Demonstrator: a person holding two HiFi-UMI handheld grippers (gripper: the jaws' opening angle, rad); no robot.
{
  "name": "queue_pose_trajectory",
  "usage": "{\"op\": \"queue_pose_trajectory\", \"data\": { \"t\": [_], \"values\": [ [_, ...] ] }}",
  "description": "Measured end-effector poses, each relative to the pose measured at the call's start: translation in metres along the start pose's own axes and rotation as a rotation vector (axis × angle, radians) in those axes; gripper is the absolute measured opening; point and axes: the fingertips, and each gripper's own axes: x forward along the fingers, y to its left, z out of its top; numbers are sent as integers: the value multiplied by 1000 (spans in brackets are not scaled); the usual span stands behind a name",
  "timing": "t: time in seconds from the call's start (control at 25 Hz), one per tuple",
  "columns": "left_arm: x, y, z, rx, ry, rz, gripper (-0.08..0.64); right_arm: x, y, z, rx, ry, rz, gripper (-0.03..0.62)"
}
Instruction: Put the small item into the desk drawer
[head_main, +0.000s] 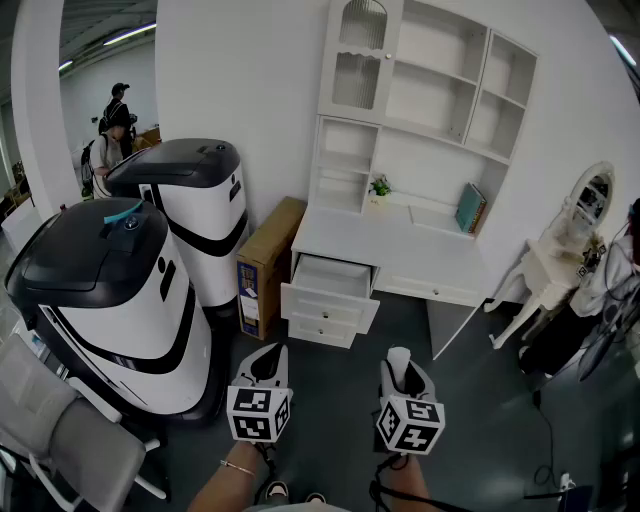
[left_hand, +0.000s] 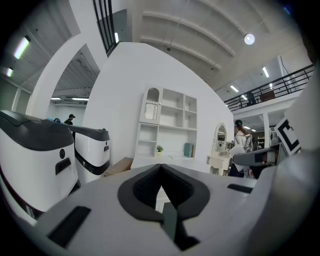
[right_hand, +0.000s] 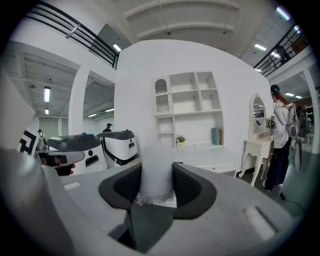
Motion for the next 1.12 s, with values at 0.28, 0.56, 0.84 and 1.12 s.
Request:
{"op": "queue_pose_trajectory", "data": {
  "t": [0.28,0.56,0.84,1.12],
  "values": [
    [2,15,3,-5,-3,-8,-2,6,19,-1,-8,8,7,178],
    [2,38,2,-4,11,-30,-2,15,39,0,10,1,-12,179],
    [2,56,-1,31,31,-74,-2,15,51,-12,49,9,-60,179],
    [10,64,-18,23,77,-85,-2,18,40,-29,86,44,-100,179]
  ]
}}
